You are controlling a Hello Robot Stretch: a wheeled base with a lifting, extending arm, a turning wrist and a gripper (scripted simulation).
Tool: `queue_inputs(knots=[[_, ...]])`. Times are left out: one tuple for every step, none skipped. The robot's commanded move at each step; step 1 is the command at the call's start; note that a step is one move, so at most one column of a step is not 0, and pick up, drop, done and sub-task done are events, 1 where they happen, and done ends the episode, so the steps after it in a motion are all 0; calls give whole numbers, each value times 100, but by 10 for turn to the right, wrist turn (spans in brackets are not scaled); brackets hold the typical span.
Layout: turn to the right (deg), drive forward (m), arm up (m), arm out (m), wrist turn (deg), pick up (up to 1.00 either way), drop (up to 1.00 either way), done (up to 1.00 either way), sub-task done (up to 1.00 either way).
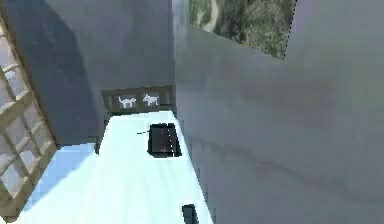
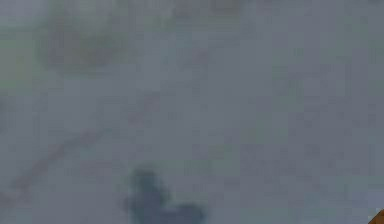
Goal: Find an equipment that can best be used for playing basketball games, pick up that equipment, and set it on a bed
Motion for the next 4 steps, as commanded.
queue_inputs(knots=[[-450,0,0,0,0,0,0,0,0],[-360,0,0,0,0,0,0,0,0],[0,80,0,0,0,0,0,0,0],[300,0,0,0,0,0,0,0,0]])
